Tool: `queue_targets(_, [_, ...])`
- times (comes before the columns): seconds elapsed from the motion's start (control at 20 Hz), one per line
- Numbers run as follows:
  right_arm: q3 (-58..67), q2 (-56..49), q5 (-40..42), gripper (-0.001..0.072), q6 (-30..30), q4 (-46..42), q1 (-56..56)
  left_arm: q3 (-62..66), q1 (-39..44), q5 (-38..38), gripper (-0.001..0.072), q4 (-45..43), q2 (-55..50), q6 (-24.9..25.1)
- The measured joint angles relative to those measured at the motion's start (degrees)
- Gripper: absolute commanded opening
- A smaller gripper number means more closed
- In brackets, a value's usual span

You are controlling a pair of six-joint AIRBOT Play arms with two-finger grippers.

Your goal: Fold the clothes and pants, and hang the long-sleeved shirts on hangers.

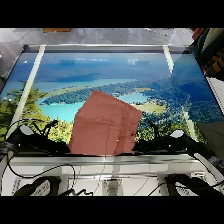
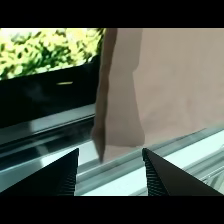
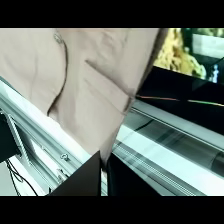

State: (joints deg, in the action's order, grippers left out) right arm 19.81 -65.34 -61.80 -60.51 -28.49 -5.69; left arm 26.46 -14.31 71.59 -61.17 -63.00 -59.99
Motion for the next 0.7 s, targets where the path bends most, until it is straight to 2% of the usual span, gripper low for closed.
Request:
queue_targets(0.1, [0.0, 0.46, -0.02, 0.0019, -0.15, 0.09, 0.0, -1.49, 0.02, -1.05, 0.0449, 3.76, -0.72, 1.31])
queue_targets(0.15, [0.0, 0.68, -0.02, 0.002, -0.28, 0.07, 0.0, -2.14, 0.02, -1.77, 0.0385, 5.68, -1.11, 2.12])
queue_targets(0.2, [0.0, 0.76, -0.02, 0.0019, -0.33, 0.11, 0.0, -2.71, 0.02, -2.91, 0.0306, 7.43, -1.46, 3.26])
queue_targets(0.25, [0.0, 0.83, -0.02, 0.0019, -0.35, 0.09, 0.0, -3.1, 0.04, -4.26, 0.0118, 8.85, -1.73, 4.31])
queue_targets(0.3, [0.0, 0.92, -0.04, 0.0019, -0.37, 0.09, 0.0, -3.34, 0.04, -5.77, 0.0009, 9.73, -1.92, 5.16])
queue_targets(0.5, [1.31, 1.07, -0.07, 0.0019, -0.48, -1.01, 0.0, -3.63, 0.04, -7.17, 0.0005, 13.33, -2.19, 7.67])
queue_targets(0.7, [8.24, 2.29, -0.68, 0.0019, -0.48, -4.72, 0.0, -0.83, 0.04, -6.86, 0.0004, 16.09, 0.28, 8.61])
